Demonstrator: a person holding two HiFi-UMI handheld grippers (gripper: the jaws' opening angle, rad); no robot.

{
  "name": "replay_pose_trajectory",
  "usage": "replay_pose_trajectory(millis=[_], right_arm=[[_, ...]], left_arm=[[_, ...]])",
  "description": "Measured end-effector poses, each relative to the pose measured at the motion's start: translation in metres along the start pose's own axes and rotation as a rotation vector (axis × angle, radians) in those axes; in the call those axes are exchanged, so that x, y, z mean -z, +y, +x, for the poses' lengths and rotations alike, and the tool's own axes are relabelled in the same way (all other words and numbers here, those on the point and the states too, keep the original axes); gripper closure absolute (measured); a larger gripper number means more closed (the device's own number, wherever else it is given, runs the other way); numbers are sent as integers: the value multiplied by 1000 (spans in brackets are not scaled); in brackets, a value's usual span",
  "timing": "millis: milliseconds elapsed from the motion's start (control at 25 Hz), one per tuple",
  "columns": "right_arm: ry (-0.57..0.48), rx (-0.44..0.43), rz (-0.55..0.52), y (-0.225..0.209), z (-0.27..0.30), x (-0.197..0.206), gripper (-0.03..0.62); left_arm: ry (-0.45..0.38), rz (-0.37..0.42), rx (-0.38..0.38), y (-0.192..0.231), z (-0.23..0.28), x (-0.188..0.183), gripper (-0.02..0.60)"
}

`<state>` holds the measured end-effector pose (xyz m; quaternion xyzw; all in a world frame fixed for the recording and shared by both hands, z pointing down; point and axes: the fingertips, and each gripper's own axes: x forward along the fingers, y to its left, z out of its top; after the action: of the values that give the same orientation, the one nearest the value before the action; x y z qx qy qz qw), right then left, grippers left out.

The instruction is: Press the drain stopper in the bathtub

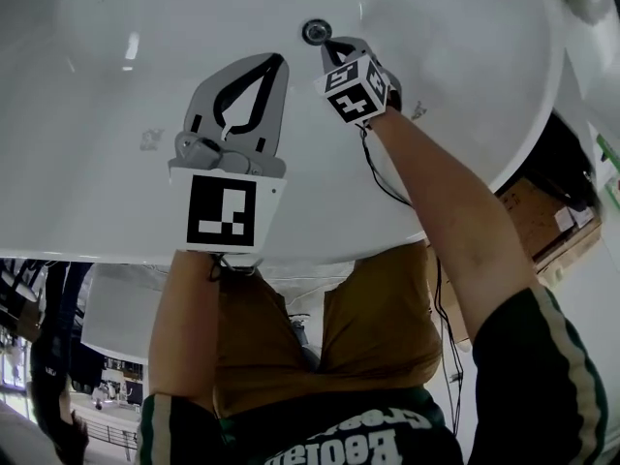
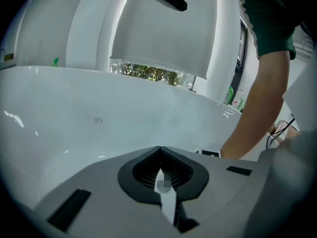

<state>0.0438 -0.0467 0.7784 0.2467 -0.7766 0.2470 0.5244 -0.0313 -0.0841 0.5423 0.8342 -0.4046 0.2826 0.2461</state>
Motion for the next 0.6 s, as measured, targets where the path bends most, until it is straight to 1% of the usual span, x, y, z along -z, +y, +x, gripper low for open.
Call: replay_pose_trajectory(millis=[200,440,600], right_arm=[[-49,-3,14,4,-46,-17,586],[-108,30,70,-12,-110,-33,586],[-141,37,32,-12,-155,-49,586]], left_arm=[[-4,10,-16,-10,-15,-24,575],[-17,21,0,-31,-32,-56,575],[-16,33,6,-36,-49,-74,575]])
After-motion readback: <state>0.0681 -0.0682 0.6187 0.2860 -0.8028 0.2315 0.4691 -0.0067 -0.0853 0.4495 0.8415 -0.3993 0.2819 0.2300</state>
